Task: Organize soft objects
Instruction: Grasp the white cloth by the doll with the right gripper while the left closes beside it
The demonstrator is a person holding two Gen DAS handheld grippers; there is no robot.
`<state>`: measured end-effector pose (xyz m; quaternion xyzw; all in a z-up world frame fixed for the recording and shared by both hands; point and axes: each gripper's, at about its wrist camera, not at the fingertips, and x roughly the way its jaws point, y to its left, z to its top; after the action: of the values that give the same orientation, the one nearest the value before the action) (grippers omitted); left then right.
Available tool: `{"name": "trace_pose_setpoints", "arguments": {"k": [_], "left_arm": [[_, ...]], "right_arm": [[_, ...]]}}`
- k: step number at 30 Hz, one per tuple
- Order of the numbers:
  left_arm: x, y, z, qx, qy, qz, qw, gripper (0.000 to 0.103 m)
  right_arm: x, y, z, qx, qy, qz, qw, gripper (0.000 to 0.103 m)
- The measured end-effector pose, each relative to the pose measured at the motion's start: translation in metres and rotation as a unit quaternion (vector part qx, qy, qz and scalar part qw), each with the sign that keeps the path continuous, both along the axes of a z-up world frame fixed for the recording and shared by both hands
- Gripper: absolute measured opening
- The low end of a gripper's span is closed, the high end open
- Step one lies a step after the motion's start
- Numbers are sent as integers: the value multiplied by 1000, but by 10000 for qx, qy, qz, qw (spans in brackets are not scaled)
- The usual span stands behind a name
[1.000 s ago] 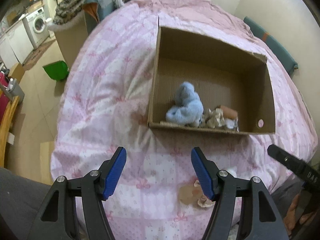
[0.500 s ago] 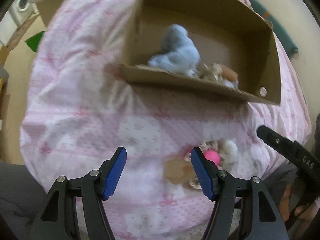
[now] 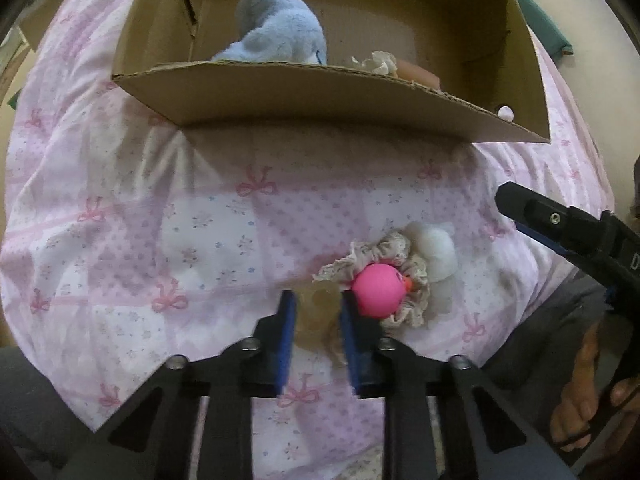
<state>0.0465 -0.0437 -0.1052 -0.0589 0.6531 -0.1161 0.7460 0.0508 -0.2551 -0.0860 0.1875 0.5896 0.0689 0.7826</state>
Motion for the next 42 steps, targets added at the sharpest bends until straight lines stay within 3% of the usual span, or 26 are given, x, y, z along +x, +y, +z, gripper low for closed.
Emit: {"name": "trace_pose_setpoints", "arguments": {"k": [4,9,13,17,25,29,31,32,42], "left_arm": [[1,3,1,-18,18,35,10000,6],[1,25,22,-34,-201,231,9995,6],[3,41,38,166,-545,549,9969,6],[3,52,47,176,-727,743,9944,6],[4,48,46,243,-822,692,9939,6],[6,43,42,257,-797,691,9941,6],[6,43,43,255,-803,686,9941,6],[6,43,43,255,-811,683,9940,6],[8,48,45,321,-945,766,9921,6]], "right_arm": [[0,-1,-1,0,-1,-10,10000,76],[0,-4,-2,128,7,-14,9999,76],[-1,-2,-6,469,97,87,9988,76],[-2,6,-24,1011,546,301,9929,75],[2,22,-42,1166,952,387,9878,57],[4,29,-52,1200,1117,513,9851,38],[3,30,-53,1127,1116,558,9858,34],[3,30,-53,1098,1095,570,9863,24],[5,21,-21,1128,316,426,9922,24]]}}
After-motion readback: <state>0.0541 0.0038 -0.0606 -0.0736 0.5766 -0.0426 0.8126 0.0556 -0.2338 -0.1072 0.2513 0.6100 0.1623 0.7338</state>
